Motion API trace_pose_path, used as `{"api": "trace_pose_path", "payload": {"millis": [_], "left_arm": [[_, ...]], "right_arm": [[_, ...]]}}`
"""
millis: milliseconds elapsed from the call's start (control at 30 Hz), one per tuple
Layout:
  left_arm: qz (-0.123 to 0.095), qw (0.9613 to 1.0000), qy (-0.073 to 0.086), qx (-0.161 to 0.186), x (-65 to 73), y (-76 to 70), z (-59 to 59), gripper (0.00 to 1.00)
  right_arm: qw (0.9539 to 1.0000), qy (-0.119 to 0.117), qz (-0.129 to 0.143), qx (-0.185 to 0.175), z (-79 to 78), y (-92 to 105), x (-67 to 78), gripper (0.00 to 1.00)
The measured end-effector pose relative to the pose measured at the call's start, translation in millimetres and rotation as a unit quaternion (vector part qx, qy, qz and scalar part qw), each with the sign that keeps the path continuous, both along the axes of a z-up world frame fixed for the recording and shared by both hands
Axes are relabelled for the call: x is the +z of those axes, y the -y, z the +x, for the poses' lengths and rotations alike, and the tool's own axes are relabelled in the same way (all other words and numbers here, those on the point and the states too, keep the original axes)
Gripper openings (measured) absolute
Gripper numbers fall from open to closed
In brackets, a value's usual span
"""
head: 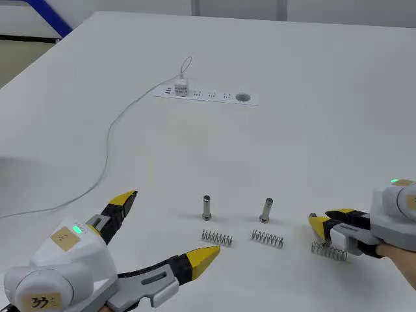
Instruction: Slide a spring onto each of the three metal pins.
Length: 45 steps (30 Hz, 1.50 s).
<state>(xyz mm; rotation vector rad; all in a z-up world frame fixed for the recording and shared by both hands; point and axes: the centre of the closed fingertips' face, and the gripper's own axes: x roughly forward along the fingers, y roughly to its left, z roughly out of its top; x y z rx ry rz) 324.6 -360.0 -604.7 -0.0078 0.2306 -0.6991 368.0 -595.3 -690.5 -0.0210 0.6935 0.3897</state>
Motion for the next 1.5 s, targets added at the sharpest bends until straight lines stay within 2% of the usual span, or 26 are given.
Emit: {"api": "trace_pose_path", "payload": {"millis": [133,233,400,667,767,933,1033,1333,1500], "left_arm": [[0.002,1.0,-0.001,-0.004,-0.6,1.6,-1.0,1.0],[-0.006,1.0,0.0,0.005,1.6,-2.5,1.4,1.0],[-0.009,0.9998,-0.008,0.018,-0.9,-8.1,4.5,1.0],[-0.006,0.9998,-0.011,0.017,-3.3,-7.8,3.9,1.0],[-0.009,0.9999,-0.01,0.011,-1.9,-4.5,2.3,1.0],[-0.001,0.9999,-0.012,0.005,-4.6,-2.3,0.7,1.0],[-0.002,0.9999,-0.012,0.005,-4.2,-2.2,0.6,1.0],[0.0,0.9999,-0.016,-0.004,-5.9,0.7,-2.1,1.0],[0.009,0.9997,-0.017,-0.013,-8.3,4.3,-4.2,1.0]], "right_arm": [[0.9998,-0.016,0.0,-0.01,3.6,-0.1,-4.3,0.2],[0.9998,-0.021,-0.004,-0.005,4.4,-2.1,-7.2,0.17],[0.9991,-0.037,-0.017,-0.01,4.4,-1.4,-13.9,0.15],[0.9986,-0.035,-0.038,-0.007,3.9,-4.3,-13.4,0.14],[0.9983,-0.044,-0.036,-0.012,5.4,-4.1,-14.1,0.13],[0.9967,-0.053,-0.061,-0.005,4.3,-2.8,-15.7,0.11],[0.996,-0.059,-0.067,-0.004,6.9,-1.6,-17.0,0.1],[0.9952,-0.07,-0.068,-0.004,4.4,-1.2,-17.6,0.09],[0.995,-0.072,-0.068,-0.006,-0.4,2.2,-16.1,0.09]]}}
